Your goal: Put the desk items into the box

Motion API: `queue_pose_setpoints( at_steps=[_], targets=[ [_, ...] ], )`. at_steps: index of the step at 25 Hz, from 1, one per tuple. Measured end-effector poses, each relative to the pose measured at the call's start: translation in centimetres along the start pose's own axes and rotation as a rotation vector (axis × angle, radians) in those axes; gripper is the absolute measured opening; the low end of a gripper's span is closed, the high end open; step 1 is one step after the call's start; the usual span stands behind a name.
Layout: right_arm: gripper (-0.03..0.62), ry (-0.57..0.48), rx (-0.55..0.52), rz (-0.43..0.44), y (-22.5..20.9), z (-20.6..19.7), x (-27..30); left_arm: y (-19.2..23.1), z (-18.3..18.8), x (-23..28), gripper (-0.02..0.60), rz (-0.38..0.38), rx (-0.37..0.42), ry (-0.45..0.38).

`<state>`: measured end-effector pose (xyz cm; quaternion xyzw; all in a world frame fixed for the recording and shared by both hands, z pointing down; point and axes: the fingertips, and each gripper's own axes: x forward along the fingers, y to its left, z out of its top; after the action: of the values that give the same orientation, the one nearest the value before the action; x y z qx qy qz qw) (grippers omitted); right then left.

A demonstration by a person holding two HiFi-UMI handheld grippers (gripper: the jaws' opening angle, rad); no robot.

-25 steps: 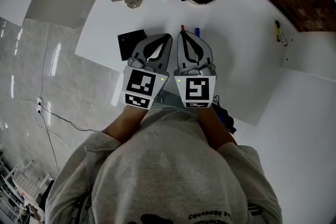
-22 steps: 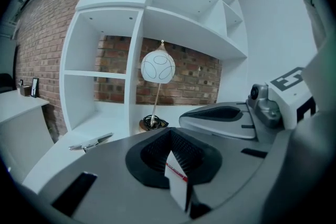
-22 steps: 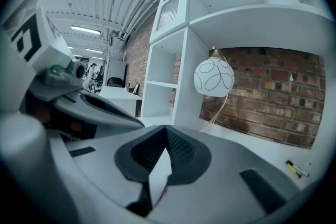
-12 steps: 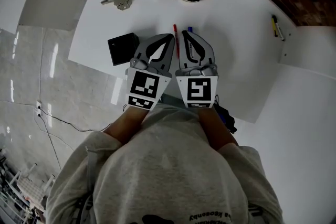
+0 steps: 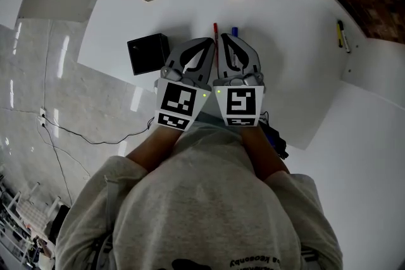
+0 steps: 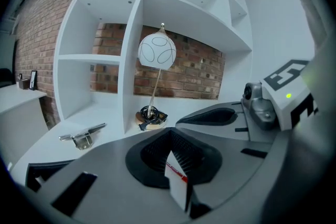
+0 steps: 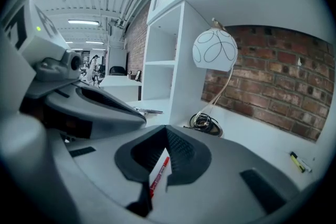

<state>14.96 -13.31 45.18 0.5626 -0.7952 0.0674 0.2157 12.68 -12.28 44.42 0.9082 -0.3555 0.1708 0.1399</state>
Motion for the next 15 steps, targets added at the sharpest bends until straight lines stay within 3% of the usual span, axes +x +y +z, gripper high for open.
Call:
queue_pose_setpoints(
  at_steps=[7,15],
  targets=[
    [0.017,0.109,0.016,0.038,0.2,-3.0,1.9,1.1,-2.0,0.5,0.003,0.038,-0.049,0.039],
    [0.017,0.284,0.042,0.083,0.9,-6.5,3.7,1.5,-2.8,0.9,0.003,0.052,-0.052,0.059]
  ],
)
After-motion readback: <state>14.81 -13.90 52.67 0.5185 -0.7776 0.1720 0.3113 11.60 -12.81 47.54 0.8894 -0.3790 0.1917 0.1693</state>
